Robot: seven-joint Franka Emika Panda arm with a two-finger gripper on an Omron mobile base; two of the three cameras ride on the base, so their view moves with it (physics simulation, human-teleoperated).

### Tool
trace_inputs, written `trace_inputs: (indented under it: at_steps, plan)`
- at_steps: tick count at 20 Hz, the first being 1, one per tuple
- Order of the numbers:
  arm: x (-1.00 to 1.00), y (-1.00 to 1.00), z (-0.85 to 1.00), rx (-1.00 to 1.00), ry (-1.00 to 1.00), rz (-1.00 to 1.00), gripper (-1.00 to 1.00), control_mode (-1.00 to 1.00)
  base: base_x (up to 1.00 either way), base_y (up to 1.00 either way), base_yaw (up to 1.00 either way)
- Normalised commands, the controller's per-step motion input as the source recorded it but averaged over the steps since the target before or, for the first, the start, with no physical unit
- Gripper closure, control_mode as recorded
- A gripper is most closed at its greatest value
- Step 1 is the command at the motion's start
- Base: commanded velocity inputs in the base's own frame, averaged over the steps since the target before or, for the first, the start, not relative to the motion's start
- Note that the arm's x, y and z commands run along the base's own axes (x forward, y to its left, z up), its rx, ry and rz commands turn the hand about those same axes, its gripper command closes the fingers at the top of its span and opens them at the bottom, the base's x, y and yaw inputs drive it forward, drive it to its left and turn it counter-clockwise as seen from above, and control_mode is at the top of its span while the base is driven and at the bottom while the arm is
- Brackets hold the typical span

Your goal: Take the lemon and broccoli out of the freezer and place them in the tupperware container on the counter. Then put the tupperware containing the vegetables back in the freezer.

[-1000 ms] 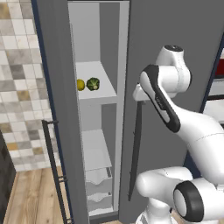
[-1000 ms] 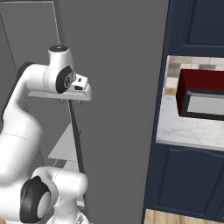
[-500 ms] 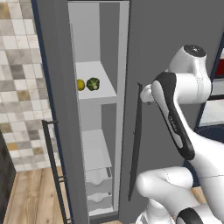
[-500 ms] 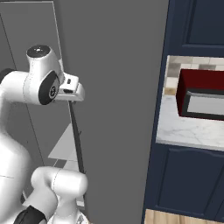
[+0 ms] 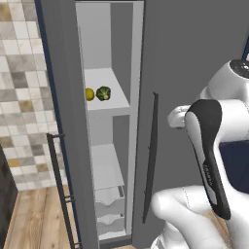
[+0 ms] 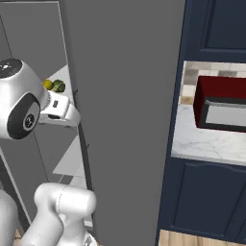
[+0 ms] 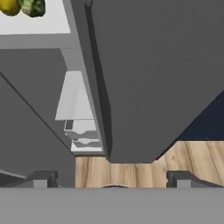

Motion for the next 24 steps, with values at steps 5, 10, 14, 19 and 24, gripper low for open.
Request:
trace_inputs:
  at_steps: [5, 10, 14, 19, 24]
  plan:
    - [-0.81, -0.01, 0.00, 0.00, 0.05, -0.13, -1.00, -1.00, 0.00, 0.00, 0.00]
    - [-0.48, 0.00, 0.00, 0.00, 0.07, -0.10, -1.00, -1.00, 0.00, 0.00, 0.00]
    - [0.00, 0.00, 0.00, 0.00, 0.00, 0.00, -1.00, 1.00, -0.01, 0.00, -0.01]
    - [0.00, 0.00, 0.00, 0.00, 0.00, 0.00, -1.00, 1.00, 0.19, 0.00, 0.00]
    - [0.00, 0.00, 0.00, 0.00, 0.00, 0.00, -1.00, 1.00, 0.55, 0.00, 0.00]
